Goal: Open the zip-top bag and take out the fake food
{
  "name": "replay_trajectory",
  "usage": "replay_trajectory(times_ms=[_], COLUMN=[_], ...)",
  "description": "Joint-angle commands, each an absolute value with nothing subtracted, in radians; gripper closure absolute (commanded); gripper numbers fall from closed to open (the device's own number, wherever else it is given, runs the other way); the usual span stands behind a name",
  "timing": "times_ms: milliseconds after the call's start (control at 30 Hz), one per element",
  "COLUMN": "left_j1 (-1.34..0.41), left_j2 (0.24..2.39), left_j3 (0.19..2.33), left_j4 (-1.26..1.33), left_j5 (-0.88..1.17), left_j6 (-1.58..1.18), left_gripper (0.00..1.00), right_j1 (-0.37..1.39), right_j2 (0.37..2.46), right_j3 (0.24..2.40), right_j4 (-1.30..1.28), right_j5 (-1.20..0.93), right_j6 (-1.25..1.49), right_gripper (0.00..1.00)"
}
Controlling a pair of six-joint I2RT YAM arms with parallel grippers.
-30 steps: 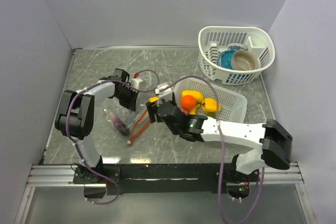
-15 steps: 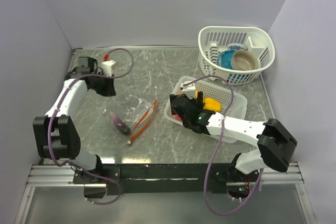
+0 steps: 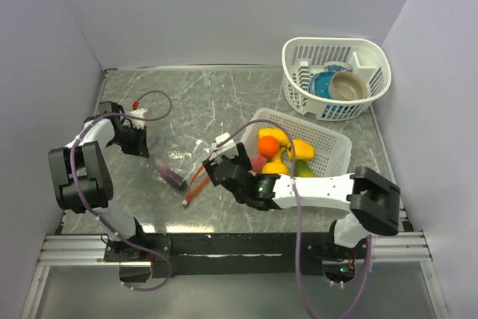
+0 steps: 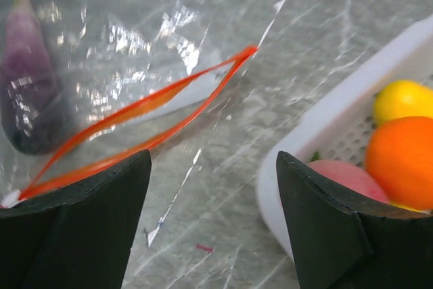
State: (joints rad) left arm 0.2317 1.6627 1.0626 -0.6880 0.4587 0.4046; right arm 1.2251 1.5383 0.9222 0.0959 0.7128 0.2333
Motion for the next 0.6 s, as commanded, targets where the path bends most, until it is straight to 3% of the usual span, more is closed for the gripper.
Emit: replay_trajectory(times_ms=[0,133,567], left_j1=[0.233,0.224,0.179], left_j2=[1.689,1.689,1.681], left_j3=[1.095,1.092,1.068], left_j4=[-0.658,-0.652,-0.617], left_j5=[0.517,0.531,0.505], left_j6=[0.405,0.393,0.371], left_gripper=[0.95,0.99,0.99], right_j1=[1.238,1.241,1.246], right_j2=[1.633,1.718,1.870], right_j3=[0.972,1.009,1.111], right_j4=[0.144,0.173,0.178], right_j5=[0.650,0.624,0.557], right_j6=[0.235,0.215,0.201], right_gripper=[0.20,0.21,0.22])
